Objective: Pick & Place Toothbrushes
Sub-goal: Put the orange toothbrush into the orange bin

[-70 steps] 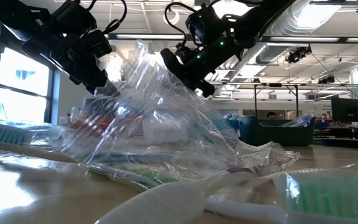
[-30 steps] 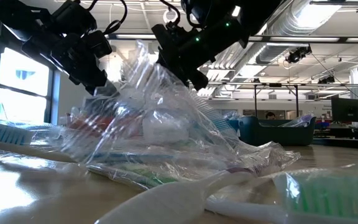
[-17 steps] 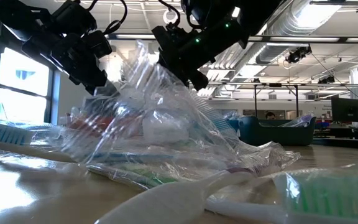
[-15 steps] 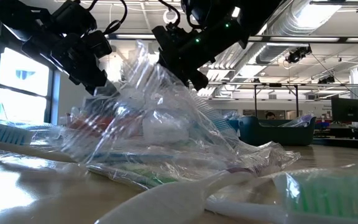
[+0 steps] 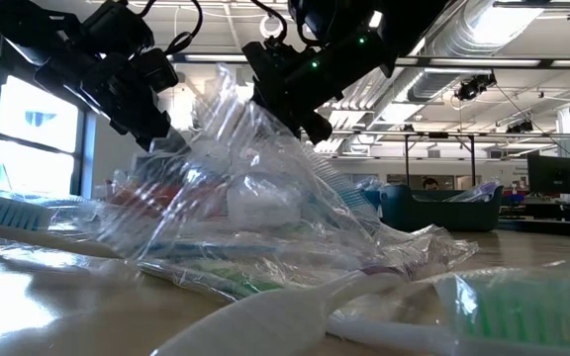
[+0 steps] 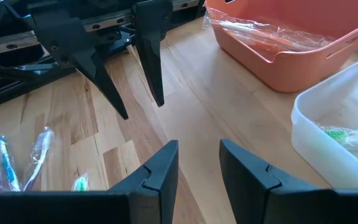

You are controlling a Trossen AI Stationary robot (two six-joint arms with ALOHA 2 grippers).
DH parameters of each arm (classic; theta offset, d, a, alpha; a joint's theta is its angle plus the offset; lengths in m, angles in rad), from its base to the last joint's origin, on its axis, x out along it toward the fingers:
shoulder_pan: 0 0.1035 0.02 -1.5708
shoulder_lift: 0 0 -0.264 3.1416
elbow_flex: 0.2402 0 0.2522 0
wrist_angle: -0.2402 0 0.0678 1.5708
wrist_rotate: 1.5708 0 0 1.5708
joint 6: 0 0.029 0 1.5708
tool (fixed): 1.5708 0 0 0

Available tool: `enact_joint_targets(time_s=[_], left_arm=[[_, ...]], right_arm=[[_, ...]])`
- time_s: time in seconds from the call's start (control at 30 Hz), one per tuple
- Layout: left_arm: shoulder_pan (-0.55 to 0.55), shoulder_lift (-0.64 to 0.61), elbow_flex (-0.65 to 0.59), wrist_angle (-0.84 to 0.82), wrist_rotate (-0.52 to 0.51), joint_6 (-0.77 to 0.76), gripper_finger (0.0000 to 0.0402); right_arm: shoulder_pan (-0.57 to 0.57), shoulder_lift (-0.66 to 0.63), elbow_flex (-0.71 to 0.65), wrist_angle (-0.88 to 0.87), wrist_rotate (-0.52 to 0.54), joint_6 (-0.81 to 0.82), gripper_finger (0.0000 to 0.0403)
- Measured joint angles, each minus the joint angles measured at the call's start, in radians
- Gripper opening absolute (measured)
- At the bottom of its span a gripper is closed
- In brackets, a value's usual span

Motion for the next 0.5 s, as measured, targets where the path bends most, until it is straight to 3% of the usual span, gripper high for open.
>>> enact_joint_targets(time_s=[0.5], left_arm=[[0.0,0.0,0.0,0.0,0.0,0.0,0.0132]], right_arm=[[-0.001,0.0,0.0,0.0,0.0,-0.026,0.011]])
